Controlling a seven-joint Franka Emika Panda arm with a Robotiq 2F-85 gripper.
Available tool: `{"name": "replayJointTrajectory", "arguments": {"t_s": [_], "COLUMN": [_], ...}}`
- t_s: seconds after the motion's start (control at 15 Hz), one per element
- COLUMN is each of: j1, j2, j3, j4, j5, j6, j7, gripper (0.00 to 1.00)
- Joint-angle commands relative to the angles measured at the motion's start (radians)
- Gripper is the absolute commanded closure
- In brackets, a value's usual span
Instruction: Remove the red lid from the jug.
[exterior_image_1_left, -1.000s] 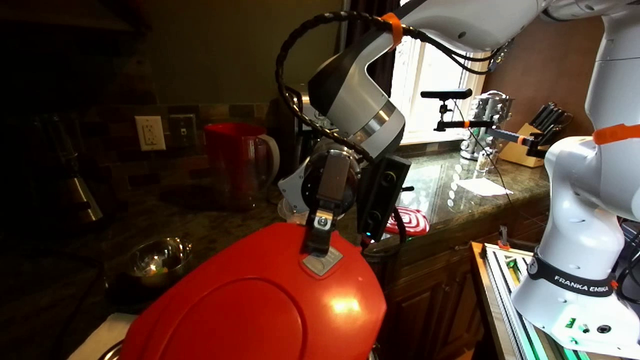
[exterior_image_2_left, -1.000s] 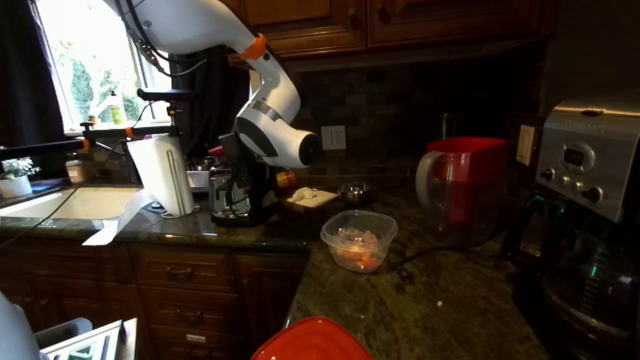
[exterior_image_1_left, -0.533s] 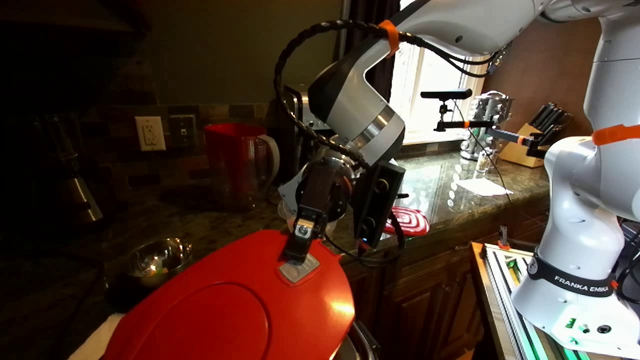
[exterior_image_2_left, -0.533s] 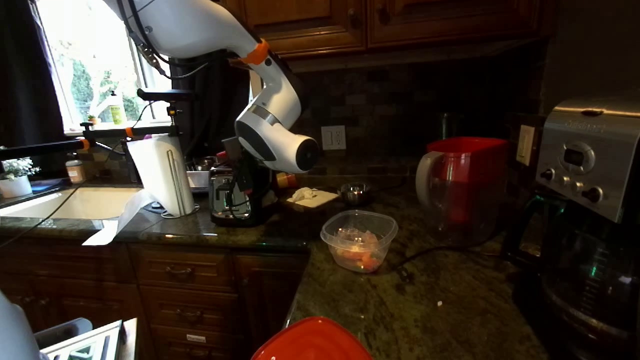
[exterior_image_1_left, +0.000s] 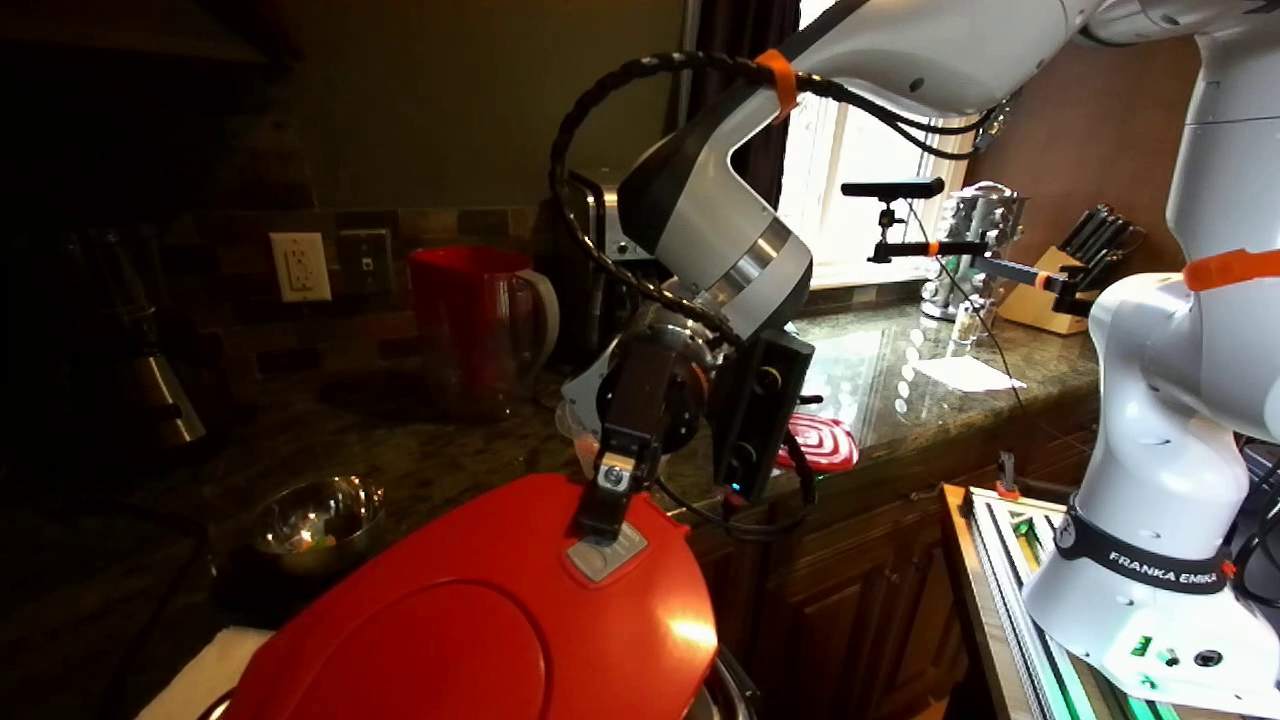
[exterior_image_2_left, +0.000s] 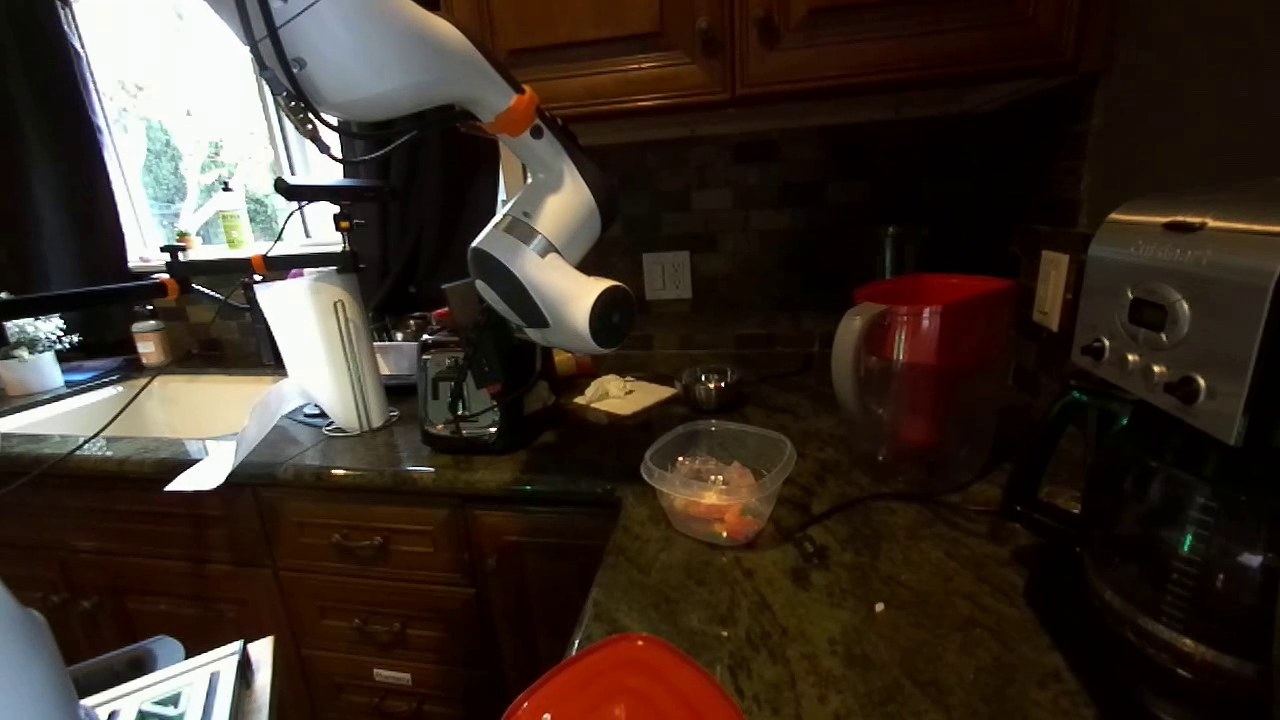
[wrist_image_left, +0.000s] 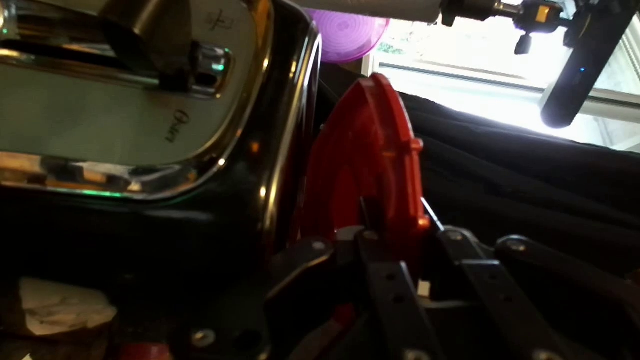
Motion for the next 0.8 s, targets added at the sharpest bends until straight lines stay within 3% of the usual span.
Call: {"name": "replayJointTrajectory", "arguments": {"t_s": [0.0, 0.47, 0.53, 0.73], "j1": [0.007, -0.017, -0.02, -0.02], "j2": [-0.019, -0.068, -0.083, -0.151], "j3": [0.003, -0.026, -0.032, -0.029], "j4": [-0.02, -0.041, -0.047, -0.057], "j5": [0.007, -0.045, -0.063, -0.133], "j6": [0.019, 0.065, 0.093, 0.204], "j7": [0.009, 0.02, 0.024, 0.035], "gripper": [0.55, 0.05, 0.0, 0.0]}}
